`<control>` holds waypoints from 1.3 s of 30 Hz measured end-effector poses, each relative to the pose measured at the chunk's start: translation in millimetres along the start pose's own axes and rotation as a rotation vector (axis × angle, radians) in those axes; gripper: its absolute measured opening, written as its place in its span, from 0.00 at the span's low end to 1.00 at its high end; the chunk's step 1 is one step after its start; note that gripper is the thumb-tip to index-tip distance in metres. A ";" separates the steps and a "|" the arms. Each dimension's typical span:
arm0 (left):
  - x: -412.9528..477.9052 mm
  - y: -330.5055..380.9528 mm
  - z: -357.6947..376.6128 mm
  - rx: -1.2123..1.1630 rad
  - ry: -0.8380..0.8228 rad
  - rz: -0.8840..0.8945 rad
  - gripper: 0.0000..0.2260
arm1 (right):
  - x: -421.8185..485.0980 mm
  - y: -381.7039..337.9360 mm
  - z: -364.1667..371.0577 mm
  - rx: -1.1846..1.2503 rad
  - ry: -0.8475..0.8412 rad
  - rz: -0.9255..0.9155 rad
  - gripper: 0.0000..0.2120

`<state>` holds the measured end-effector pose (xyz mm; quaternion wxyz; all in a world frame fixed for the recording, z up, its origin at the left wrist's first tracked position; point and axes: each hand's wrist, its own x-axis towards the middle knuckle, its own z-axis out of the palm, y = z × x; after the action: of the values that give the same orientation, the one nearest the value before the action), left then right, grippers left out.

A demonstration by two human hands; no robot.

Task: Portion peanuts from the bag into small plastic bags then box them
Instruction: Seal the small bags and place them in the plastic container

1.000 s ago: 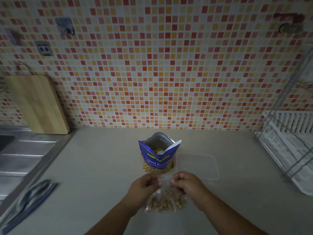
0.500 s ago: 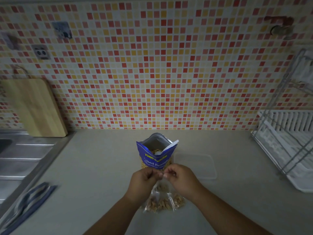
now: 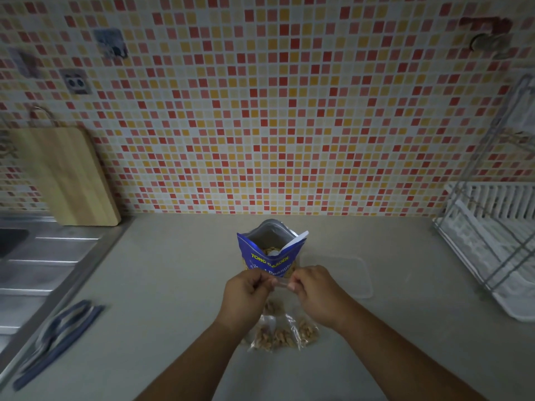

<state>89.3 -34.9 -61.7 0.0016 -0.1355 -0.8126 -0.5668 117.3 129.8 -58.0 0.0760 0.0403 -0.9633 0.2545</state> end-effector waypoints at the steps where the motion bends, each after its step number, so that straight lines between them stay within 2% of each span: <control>1: 0.7 -1.4 -1.7 -0.014 0.003 -0.011 0.14 | -1.1 0.9 -0.1 0.001 -0.004 0.007 0.08; 7: -0.5 -9.1 -10.5 -0.142 -0.009 -0.126 0.07 | -6.3 0.9 5.1 0.017 -0.018 0.016 0.08; 11: 3.2 -17.8 -29.4 -0.319 -0.064 -0.375 0.07 | -2.5 9.5 9.0 0.159 -0.094 0.144 0.06; 14: 4.1 -40.0 -38.5 -0.223 -0.130 -0.499 0.06 | -2.2 21.7 19.3 0.180 -0.178 0.234 0.05; 20: 6.4 -80.1 -34.1 -0.179 -0.025 -0.636 0.08 | 6.1 21.2 60.9 0.080 -0.212 0.228 0.09; 26: 14.1 -92.5 -25.3 0.197 0.049 -0.530 0.08 | 20.7 13.7 91.1 -0.195 -0.236 0.214 0.18; 28: 15.5 -96.9 -24.3 0.345 0.023 -0.467 0.07 | 24.7 12.6 95.1 -0.253 -0.239 0.225 0.17; 32: 18.4 -106.2 -21.5 0.464 -0.005 -0.426 0.10 | 25.9 11.4 97.1 -0.270 -0.236 0.263 0.12; 34: 19.9 -109.0 -19.3 0.484 -0.025 -0.420 0.10 | 25.5 11.0 92.1 -0.158 -0.236 0.319 0.10; 36: 20.0 -107.7 -19.3 0.496 -0.036 -0.393 0.13 | 25.4 11.7 84.0 0.100 -0.212 0.406 0.06; 37: 19.5 -106.3 -19.2 0.506 -0.010 -0.329 0.14 | 24.5 11.8 79.3 0.240 -0.204 0.444 0.03; 39: 19.4 -99.3 -18.7 0.516 0.002 -0.128 0.18 | 21.8 12.5 68.9 0.423 -0.169 0.471 0.06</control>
<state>45.7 -79.8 -143.4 0.0010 -0.0784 -0.9371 -0.3401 85.7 105.6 -119.6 -0.0751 -0.1476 -0.8748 0.4553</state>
